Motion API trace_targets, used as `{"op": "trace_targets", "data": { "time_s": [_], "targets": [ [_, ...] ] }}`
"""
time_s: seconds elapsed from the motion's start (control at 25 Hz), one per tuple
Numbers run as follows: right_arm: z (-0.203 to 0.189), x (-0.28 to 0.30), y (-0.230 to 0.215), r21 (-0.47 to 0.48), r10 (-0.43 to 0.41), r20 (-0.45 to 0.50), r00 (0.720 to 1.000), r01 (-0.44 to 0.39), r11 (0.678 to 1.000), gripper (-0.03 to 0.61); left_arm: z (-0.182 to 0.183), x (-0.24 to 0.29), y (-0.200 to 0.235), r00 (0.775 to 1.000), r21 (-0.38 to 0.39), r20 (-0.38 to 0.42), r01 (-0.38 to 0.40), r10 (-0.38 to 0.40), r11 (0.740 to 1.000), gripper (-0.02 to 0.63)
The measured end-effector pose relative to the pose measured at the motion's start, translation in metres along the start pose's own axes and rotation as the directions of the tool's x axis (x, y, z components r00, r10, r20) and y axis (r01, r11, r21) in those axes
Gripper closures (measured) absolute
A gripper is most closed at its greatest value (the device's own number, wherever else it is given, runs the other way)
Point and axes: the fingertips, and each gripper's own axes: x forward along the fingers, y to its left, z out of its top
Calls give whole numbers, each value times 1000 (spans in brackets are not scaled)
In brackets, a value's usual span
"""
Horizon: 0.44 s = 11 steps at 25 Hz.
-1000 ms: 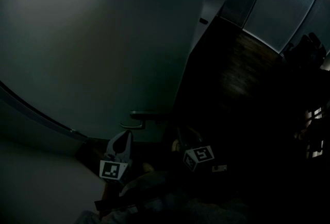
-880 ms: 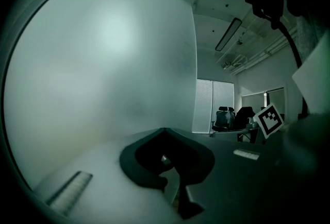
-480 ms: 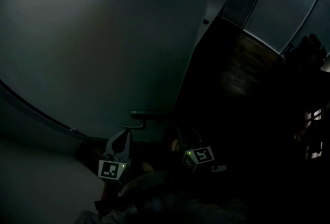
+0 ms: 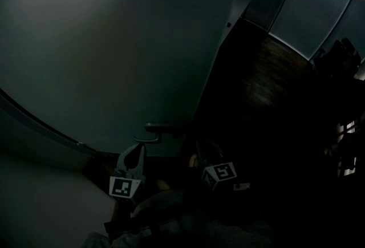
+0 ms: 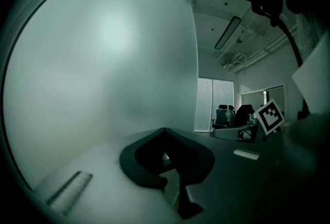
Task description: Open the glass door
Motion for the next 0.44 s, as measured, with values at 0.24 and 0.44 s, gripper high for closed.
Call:
{"op": "trace_targets", "data": {
  "time_s": [0.24,0.44],
  "targets": [
    [-1,2,-1,8,-7,1,1000,7,1000,577,-4,1,4,1000,-2,-5,1,-1,1000,611],
    [-8,6,-1,-3,-10,-4,1000,10,1000,577,-9,2,8,1000,-6,-6,-2,2,1000,611]
  ]
}}
